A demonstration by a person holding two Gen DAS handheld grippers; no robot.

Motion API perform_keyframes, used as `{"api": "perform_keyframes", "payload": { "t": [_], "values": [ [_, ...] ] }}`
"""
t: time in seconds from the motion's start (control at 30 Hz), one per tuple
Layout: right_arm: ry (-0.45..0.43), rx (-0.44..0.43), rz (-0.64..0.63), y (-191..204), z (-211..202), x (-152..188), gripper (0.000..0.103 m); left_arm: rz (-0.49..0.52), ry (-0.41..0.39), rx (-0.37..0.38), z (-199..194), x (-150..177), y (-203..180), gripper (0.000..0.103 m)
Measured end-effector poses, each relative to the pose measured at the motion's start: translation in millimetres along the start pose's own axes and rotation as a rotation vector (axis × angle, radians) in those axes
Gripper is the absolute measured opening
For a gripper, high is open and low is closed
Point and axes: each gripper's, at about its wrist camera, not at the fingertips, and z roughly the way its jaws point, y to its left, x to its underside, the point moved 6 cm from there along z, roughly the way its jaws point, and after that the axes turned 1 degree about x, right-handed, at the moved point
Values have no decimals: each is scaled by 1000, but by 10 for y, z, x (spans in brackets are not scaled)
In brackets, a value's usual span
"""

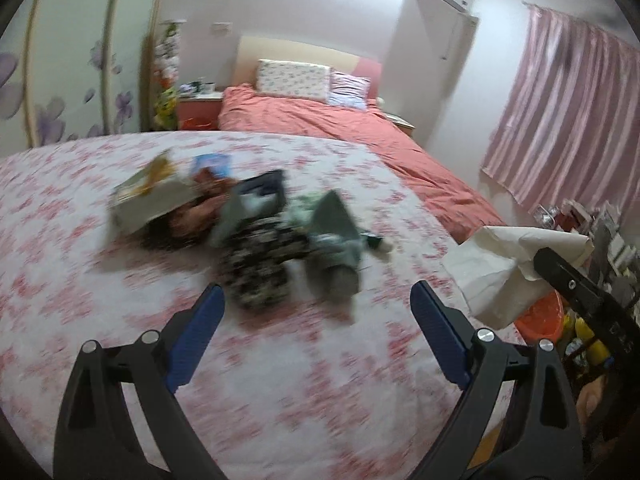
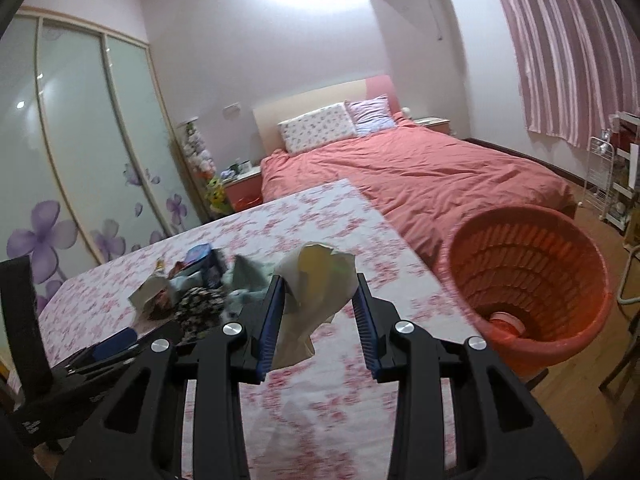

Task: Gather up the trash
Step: 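Carry the paper bag toward the basket while the left tool grasps the green towel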

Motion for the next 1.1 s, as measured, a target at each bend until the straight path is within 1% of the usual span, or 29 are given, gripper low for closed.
{"api": "perform_keyframes", "payload": {
  "t": [0.03,0.07,0.1,0.13,0.23,0.37,0.43,0.47,0.5,0.53,0.57,0.6,0.7,0.93,1.1],
  "values": [
    [-2,4,3,-42,0,2,35,20,7,-3,104,-18,-91,89],
    [-5,8,7,-87,4,-1,36,31,15,-7,178,-25,-139,85],
    [-10,15,13,-160,15,-12,36,40,31,-11,264,-28,-181,81],
    [-12,16,19,-202,24,-15,36,44,60,-12,391,-28,-228,80],
    [-15,18,46,-354,61,-18,36,35,122,-29,661,-17,-256,76],
    [-17,17,81,-534,103,-13,36,16,168,-56,894,-15,-240,67],
    [-17,15,90,-593,115,-12,36,10,187,-64,999,-30,-227,58],
    [-17,15,94,-616,124,-12,36,9,194,-65,1028,-32,-226,51],
    [-18,14,99,-643,133,-10,36,8,204,-69,1070,-31,-224,42],
    [-19,13,102,-672,135,-13,36,7,209,-67,1087,-31,-217,35],
    [-20,13,104,-687,138,-14,36,7,216,-57,1108,-26,-220,24],
    [-22,13,107,-707,139,-16,36,7,218,-47,1114,-20,-229,19],
    [-30,14,109,-740,117,-30,36,19,195,-12,1040,-42,-272,14],
    [-66,16,117,-796,16,-113,36,73,108,44,693,-159,-439,14],
    [-99,32,118,-857,-74,-185,36,92,75,92,494,-268,-615,14]
  ]
}}
